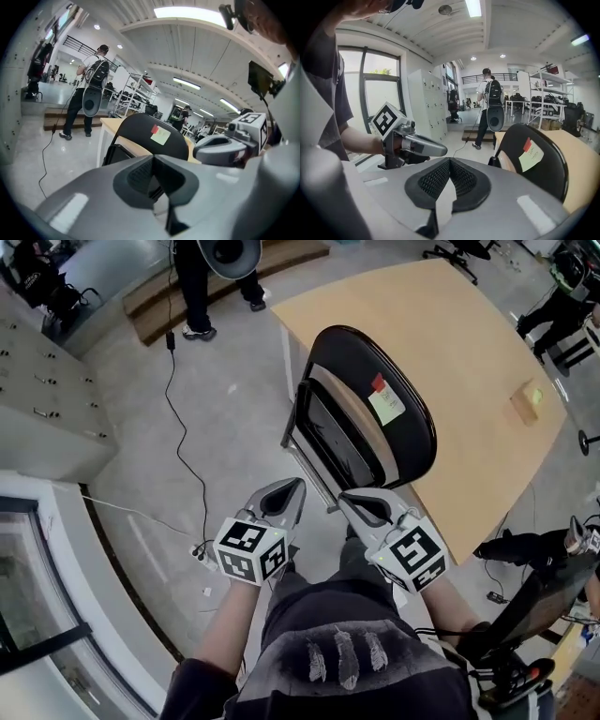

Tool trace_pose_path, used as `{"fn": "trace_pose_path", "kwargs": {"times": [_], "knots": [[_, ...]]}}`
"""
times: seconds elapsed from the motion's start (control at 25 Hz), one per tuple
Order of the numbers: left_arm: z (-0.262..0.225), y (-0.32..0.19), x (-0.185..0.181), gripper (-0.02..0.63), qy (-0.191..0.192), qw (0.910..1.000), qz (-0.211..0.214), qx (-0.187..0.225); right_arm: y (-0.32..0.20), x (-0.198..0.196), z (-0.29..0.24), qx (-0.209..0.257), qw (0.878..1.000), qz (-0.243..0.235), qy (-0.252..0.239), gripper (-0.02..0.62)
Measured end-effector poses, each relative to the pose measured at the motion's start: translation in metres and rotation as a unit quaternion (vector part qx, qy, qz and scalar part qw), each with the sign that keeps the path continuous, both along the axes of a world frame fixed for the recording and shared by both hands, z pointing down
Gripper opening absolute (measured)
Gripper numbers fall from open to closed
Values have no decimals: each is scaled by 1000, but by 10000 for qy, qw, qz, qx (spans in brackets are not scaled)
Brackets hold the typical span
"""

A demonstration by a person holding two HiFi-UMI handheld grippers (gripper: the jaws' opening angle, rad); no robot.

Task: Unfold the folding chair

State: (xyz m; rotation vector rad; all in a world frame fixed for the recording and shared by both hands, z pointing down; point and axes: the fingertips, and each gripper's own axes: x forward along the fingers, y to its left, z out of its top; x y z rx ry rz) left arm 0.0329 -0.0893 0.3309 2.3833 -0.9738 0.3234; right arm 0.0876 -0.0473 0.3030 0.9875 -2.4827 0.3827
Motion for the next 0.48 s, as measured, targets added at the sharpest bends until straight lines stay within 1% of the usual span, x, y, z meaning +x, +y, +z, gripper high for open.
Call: {"fn": "trace_pose_path", "kwargs": {"times": [0.04,0.08,0.12,0.16,0.2,0.24,0.28,0.32,0.36,0.4,0.48], "knots": [[5,-5,12,2,179,9996,-50,-196,-9,14,-2,65,10000,40,37,2],[12,-9,26,3,469,9977,-27,-486,-18,29,-4,148,9998,125,85,3],[22,-13,42,4,780,9934,69,-838,-29,45,-5,253,9993,251,143,3],[34,-19,57,89,989,9879,193,-1177,-40,61,-7,383,9983,399,207,3],[48,-25,71,205,1030,9839,281,-1433,-52,76,-9,526,9967,557,285,3],[62,-33,83,239,921,9826,310,-1586,-62,91,-11,664,9945,711,382,3],[77,-39,92,254,729,9829,303,-1666,-71,105,-11,779,9921,852,493,5],[91,-44,101,285,519,9832,297,-1725,-77,117,-9,850,9897,989,593,33],[104,-49,109,320,337,9826,301,-1800,-81,128,-7,865,9874,1142,670,92],[116,-54,118,348,204,9810,307,-1904,-86,138,-4,850,9849,1310,749,130],[139,-64,136,389,88,9746,320,-2215,-93,157,1,849,9780,1638,975,192]]}}
